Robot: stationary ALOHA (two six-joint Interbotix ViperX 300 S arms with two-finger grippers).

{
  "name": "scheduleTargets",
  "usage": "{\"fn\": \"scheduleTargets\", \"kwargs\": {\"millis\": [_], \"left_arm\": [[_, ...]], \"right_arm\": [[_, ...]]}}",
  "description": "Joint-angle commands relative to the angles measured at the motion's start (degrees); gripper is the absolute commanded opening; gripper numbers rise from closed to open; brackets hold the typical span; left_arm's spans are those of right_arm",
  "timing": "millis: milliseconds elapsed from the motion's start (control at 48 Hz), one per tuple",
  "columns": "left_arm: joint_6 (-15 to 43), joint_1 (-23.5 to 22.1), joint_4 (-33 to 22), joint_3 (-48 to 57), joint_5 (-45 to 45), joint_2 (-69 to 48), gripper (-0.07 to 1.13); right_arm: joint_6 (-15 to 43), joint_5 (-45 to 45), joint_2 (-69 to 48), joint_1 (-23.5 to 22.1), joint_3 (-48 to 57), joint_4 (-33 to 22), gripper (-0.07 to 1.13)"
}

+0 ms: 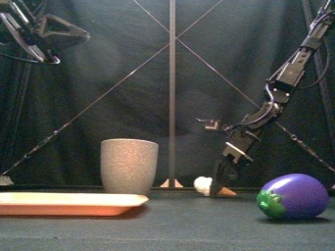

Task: Pick the ice cream then place it in the grey bowl
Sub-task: Place ice cream in the grey bowl

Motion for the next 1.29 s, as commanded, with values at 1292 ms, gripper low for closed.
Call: {"fn": "scheduleTargets", "kwargs": {"millis": [1292], "left_arm": [[0.09, 0.09, 0.18, -0.35, 0.09, -0.44, -0.03]], "right_arm": [[0.79, 2.55, 4.22, 13.71, -30.32, -2.37, 0.66]]}}
